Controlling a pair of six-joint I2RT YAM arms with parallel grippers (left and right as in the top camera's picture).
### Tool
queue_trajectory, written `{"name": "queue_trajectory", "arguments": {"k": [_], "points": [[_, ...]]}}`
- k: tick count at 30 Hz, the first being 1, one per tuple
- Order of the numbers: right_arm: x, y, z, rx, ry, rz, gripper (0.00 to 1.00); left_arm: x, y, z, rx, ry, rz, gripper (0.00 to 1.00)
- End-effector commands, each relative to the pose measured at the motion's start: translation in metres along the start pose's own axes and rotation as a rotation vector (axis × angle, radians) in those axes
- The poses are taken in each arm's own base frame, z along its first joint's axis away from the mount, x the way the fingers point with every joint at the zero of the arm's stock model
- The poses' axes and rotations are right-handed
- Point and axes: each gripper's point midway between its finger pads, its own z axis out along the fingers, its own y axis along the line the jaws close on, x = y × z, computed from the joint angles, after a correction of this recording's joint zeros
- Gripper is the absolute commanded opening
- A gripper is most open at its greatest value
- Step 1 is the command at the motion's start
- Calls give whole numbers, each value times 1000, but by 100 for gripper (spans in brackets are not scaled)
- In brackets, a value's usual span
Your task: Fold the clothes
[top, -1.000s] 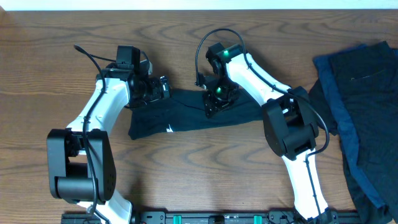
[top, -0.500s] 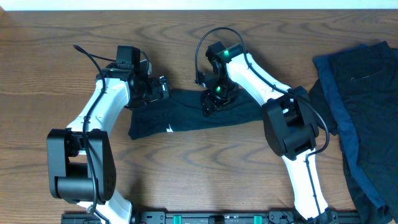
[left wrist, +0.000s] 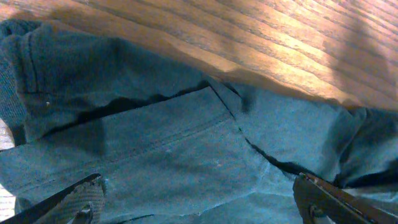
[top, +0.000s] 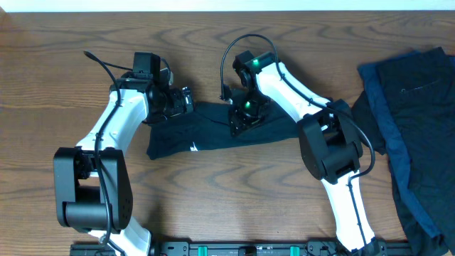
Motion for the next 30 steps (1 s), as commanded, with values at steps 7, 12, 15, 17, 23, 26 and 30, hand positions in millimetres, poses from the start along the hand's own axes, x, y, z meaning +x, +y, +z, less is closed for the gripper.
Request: {"name": "queue_trajectory", "arguments": {"k": [7,12,15,17,23,26,30], "points": [[15,1,23,-28,43,12,41,4,6,5,-20,17,8,97],[14,12,22,-87,35,18,41,4,6,5,-20,17,8,97],[11,15,16,-105,26,20,42,4,6,5,-20,17,8,97],[8,15,12,-104,15,18,43,4,6,5,-20,17,8,97],[-4,12,8,-97,-34,-2,46,4,6,5,-20,17,8,97],[-10,12,8,-94,-58,-13,47,4,6,5,-20,17,8,97],[-19,15,7,-110,-94,-21,52,4,6,5,-20,17,8,97]]}}
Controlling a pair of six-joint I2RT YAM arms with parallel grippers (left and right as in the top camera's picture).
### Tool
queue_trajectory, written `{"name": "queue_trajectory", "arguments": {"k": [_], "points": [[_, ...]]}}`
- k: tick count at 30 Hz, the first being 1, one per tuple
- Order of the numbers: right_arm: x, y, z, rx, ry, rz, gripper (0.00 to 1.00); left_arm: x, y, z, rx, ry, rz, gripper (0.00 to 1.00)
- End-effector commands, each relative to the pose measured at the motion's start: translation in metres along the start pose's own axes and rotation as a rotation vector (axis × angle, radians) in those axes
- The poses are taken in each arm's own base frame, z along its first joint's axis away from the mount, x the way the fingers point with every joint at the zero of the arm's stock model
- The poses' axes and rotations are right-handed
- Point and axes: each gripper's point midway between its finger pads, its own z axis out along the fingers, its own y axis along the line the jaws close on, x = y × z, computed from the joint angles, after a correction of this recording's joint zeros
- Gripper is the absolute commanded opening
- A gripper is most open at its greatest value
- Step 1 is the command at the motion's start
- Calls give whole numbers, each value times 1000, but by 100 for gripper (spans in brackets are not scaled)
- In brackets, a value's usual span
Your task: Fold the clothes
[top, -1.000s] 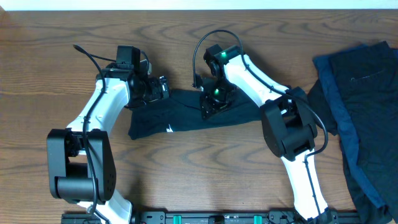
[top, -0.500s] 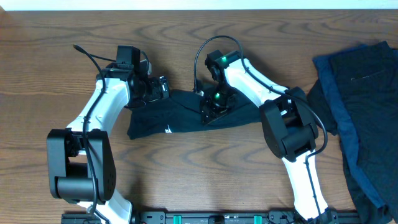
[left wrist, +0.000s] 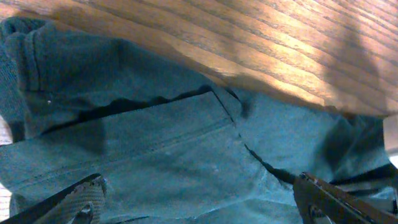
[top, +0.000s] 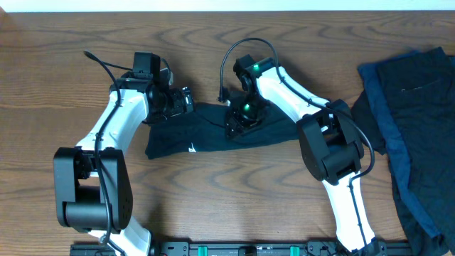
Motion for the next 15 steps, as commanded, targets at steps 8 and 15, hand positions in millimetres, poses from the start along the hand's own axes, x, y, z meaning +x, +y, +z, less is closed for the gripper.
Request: {"name": "queue_trajectory", "arguments": {"k": [8,15], "points": [[-16,15,-3,-91,-57,-3,53,3,6,5,-20,16,8,97],[-19,34,-6,-199,-74,-9,52,3,6,5,-19,16,8,97]]}}
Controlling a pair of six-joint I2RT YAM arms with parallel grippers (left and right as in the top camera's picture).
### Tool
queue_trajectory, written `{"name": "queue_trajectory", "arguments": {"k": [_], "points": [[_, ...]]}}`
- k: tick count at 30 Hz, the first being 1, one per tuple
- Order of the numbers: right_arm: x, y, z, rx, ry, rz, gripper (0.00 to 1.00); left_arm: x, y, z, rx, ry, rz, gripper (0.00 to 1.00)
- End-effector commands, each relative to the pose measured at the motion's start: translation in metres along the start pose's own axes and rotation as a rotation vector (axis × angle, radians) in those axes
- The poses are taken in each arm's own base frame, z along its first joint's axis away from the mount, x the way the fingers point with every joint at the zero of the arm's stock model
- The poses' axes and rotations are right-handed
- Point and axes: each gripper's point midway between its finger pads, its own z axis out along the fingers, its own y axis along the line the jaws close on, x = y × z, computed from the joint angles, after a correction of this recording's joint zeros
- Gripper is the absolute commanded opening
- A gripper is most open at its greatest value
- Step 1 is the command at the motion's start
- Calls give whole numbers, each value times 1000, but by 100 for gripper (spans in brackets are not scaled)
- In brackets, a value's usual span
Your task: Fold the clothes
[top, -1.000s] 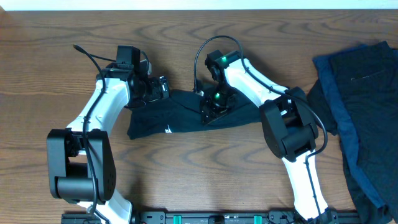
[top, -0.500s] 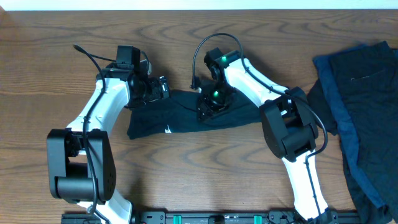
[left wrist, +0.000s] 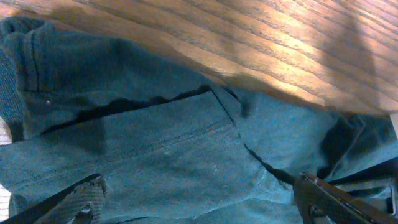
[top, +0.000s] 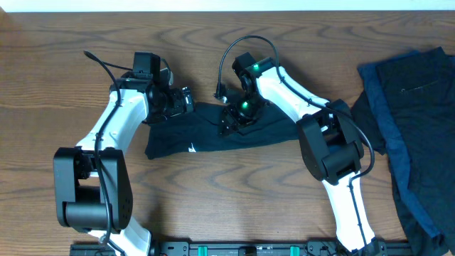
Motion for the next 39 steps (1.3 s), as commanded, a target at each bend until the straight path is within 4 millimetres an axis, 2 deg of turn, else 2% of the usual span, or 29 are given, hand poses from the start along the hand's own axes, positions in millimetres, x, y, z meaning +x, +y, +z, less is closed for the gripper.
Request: {"name": "queue_trajectory", "arguments": {"k": [1,10,16,23,28,30,33,36,39], "points": [[-8,18,-2,-101,-26,-1,52,3,6,5,-19,15,8,97],[-5,29,5,-124,-9,-15,53,3,6,5,-19,14,9,98],[0,25,17,-21,26,-46,54,3,6,5,-19,14,9,98],[2,34,25,-15,42,-70,53,3,6,5,-19,14,9,98],[2,27,27,40,45,-36,53,2,6,5,-19,12,9,97],[0,32,26,10,40,-36,53,1,5,3,-17,8,11,97],[-6,46,13,-65,21,-31,54,-5,0,-6,-10,-13,16,97],[-12,56,-13,-107,3,-45,54,-12,-7,-22,6,-59,22,96],[-13,49,-37,-71,-2,-34,54,-13,-18,-33,30,-84,24,93]]}}
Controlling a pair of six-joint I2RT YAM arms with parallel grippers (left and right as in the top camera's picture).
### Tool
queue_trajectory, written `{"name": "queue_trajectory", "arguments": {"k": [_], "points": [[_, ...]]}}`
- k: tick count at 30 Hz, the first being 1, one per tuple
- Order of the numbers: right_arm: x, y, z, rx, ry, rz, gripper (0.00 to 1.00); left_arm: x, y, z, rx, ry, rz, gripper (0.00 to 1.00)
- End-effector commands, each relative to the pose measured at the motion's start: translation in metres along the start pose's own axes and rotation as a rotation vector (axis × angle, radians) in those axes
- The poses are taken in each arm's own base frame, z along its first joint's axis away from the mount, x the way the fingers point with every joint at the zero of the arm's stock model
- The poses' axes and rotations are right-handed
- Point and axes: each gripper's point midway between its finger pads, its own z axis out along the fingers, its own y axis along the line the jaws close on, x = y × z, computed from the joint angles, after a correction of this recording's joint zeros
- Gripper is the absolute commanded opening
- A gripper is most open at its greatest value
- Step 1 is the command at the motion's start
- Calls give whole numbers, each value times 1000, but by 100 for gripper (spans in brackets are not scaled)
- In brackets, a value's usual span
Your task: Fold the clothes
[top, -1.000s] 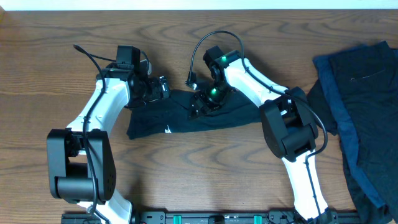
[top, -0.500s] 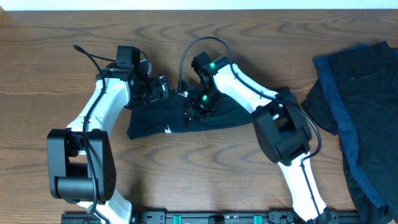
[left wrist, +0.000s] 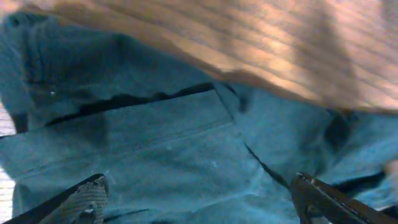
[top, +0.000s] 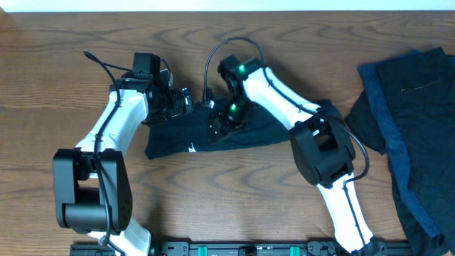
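A dark teal garment [top: 174,139] lies crumpled across the middle of the wooden table [top: 57,71]. My left gripper [top: 186,99] hovers low over its upper left part. In the left wrist view the left gripper [left wrist: 199,186] is open, and its fingers [left wrist: 87,196] straddle flat fabric with a seam [left wrist: 168,143]. My right gripper [top: 220,122] reaches down onto the garment's middle, where the cloth bunches under it. Its fingertips are hidden by the wrist.
A pile of dark blue and black clothes [top: 416,107] lies at the right edge of the table. The right arm's base joint [top: 323,153] stands just right of the garment. Cables loop above both wrists.
My right gripper has moved left over the garment, and the cloth's right part came with it. The left gripper is still open in the same place.
The left gripper stayed open over the garment's upper left part at every moment. My right gripper was on the garment's middle right, then a little further left each time. The cloth's right end has drawn in towards the centre.
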Motion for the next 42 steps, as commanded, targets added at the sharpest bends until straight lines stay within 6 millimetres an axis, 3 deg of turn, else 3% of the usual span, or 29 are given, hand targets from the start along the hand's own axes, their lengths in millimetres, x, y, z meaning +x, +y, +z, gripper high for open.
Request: {"name": "queue_trajectory", "arguments": {"k": [1,3,5,7,11,16,25,32,42], "points": [[-12,-7,-37,26,-63,-20,53,-14,-20,-28,33,-84,34,89],[-7,-25,-45,93,-51,23,49,-10,-29,-27,39,-78,57,77],[0,-43,-51,147,-37,79,37,-3,-41,-21,48,-62,88,60],[5,-54,-51,173,-26,100,28,1,-55,-16,61,-59,125,50],[16,-70,-45,194,3,135,7,5,-81,-2,81,-74,199,40],[29,-90,-34,247,41,166,1,15,-84,18,59,-35,191,39],[16,-102,-31,275,-16,152,4,29,-66,56,10,62,166,39],[20,-121,-26,347,-19,203,7,31,-64,58,6,71,163,39],[36,-120,-28,337,29,260,2,31,-64,58,6,71,163,39]]}}
